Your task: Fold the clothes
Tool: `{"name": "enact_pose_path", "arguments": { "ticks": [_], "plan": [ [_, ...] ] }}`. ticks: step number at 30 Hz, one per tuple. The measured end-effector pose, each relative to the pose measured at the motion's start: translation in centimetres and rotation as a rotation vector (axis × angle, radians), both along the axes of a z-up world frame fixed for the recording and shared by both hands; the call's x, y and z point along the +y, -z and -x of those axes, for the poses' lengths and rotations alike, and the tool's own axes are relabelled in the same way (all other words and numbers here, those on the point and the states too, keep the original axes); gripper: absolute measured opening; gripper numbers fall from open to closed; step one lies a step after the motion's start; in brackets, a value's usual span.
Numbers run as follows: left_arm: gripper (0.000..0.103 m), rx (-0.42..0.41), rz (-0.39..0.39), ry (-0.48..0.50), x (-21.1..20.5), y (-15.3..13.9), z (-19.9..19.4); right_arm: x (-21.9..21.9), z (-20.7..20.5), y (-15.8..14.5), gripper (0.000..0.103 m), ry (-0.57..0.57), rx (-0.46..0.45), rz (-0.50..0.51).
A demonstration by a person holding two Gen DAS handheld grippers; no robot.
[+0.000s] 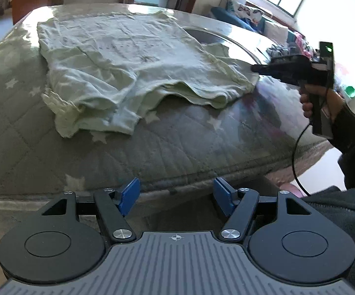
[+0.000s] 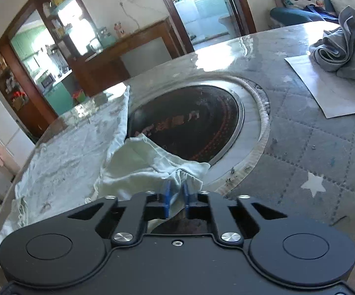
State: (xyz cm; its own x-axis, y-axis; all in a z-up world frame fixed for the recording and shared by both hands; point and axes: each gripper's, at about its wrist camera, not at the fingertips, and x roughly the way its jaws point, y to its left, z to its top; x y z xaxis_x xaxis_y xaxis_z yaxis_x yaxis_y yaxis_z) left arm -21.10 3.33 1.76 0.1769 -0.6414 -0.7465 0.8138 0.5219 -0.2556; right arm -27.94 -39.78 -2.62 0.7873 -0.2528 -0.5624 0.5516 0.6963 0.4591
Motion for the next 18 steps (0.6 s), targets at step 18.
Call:
{"name": "enact_pose_path", "arguments": {
  "ticks": [18],
  "plan": [
    [0.068,-0.231,0.184,-0.037,-4.4,-4.7,-1.6,4.1,-1.6,-4.8,0.006,-0.141,-0.123,0.106]
  ]
}}
